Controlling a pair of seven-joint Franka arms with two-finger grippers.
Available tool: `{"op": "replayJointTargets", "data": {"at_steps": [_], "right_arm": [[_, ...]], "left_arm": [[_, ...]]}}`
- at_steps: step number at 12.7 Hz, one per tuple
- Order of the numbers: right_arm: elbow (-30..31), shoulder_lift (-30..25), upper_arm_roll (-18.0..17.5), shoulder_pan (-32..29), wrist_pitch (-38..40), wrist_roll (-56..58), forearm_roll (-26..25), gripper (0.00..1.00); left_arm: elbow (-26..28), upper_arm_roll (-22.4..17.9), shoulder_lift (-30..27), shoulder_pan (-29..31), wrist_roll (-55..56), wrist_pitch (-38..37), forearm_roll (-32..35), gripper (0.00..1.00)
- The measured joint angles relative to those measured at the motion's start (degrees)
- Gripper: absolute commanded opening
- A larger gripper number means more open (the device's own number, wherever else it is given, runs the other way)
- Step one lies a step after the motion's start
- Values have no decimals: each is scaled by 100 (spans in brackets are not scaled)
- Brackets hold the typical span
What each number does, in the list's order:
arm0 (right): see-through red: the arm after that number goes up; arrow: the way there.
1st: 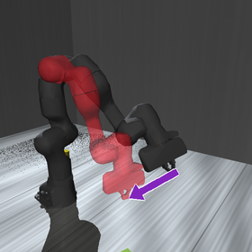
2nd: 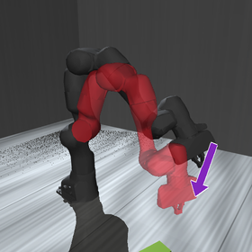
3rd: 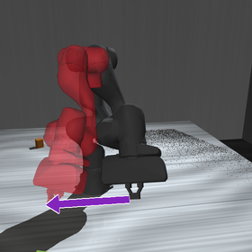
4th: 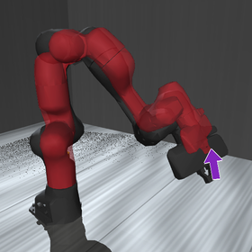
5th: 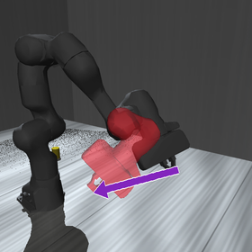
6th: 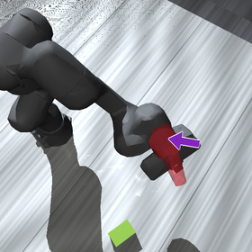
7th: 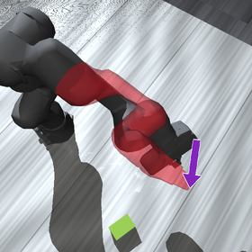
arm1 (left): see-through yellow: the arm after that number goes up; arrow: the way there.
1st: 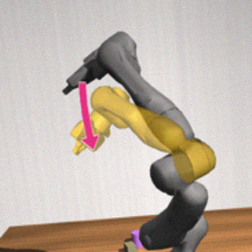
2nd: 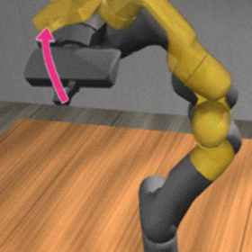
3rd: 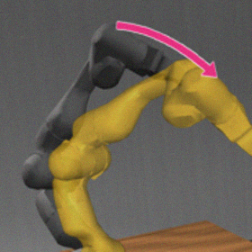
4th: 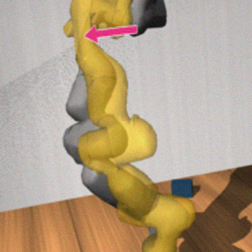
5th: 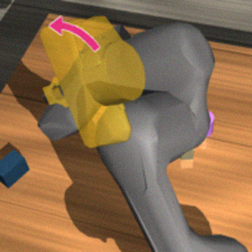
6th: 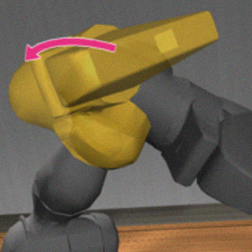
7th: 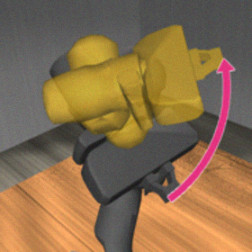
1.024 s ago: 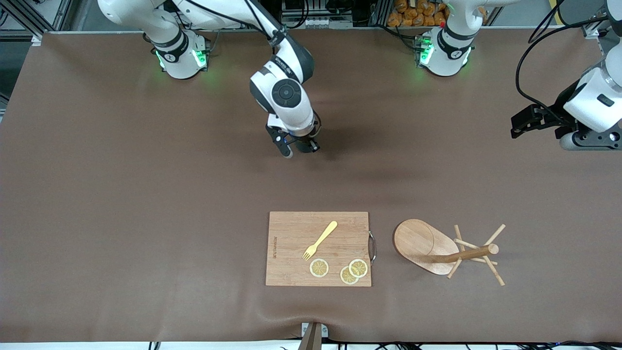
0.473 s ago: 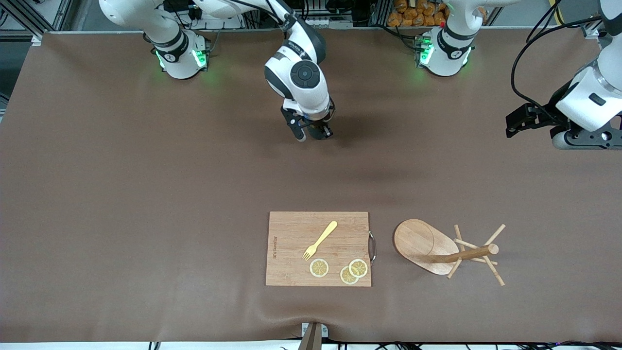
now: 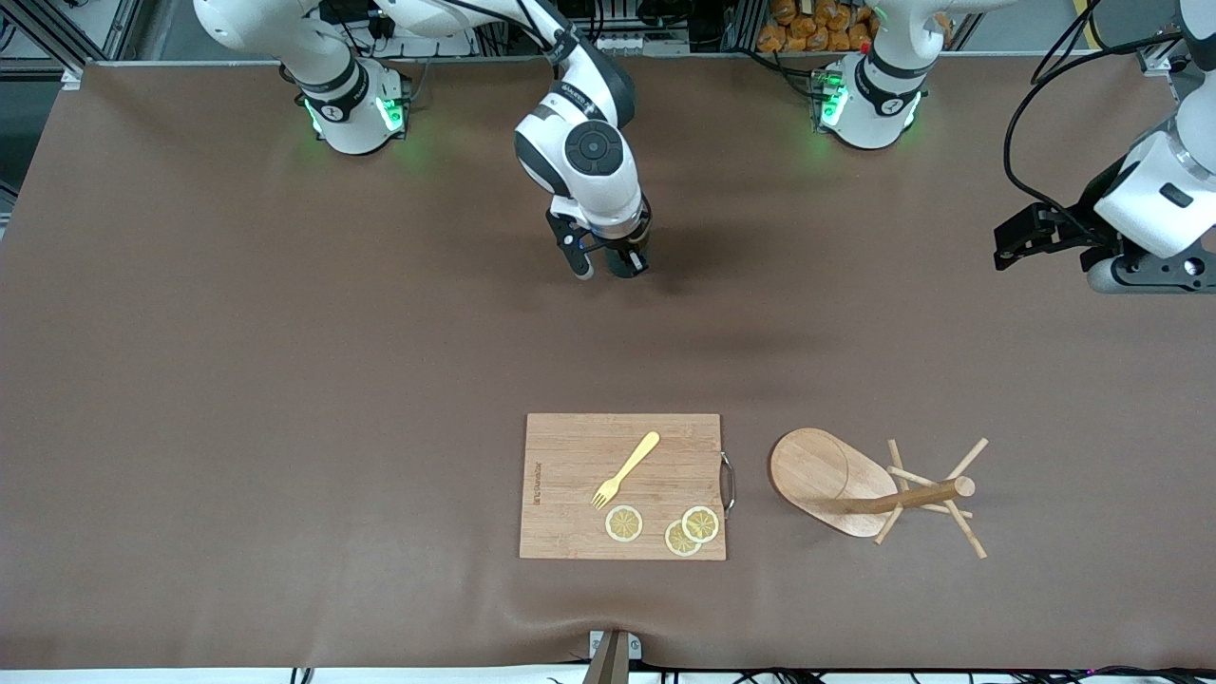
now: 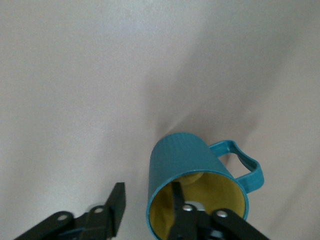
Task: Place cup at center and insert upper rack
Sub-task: 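Reach the right gripper down and grasp the teal mug's rim, then carry the teal mug to the table center and open the right gripper, then withdraw the right gripper while the left gripper reaches toward the mug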
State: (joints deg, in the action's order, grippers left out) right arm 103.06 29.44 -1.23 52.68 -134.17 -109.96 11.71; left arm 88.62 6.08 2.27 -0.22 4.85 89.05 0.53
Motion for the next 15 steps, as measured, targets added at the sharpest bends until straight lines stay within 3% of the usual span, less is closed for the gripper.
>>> {"op": "replayJointTargets", "data": {"at_steps": [4,7,11,15], "right_arm": [[-134,-24,83,-65,99,155,-135,100],[-295,-313,140,-521,710,1528,-178,100],[-337,-1008,191,-1851,1513,4280,-185,100],[-422,-1593,211,-3206,2299,6711,-212,100]], "left_arm": [[-8,-29,1,29,-9,0,-2,100],[-14,-26,1,47,-5,0,-89,100],[-12,30,11,9,114,51,-368,100],[-164,101,182,-275,1002,286,-475,100]]}}
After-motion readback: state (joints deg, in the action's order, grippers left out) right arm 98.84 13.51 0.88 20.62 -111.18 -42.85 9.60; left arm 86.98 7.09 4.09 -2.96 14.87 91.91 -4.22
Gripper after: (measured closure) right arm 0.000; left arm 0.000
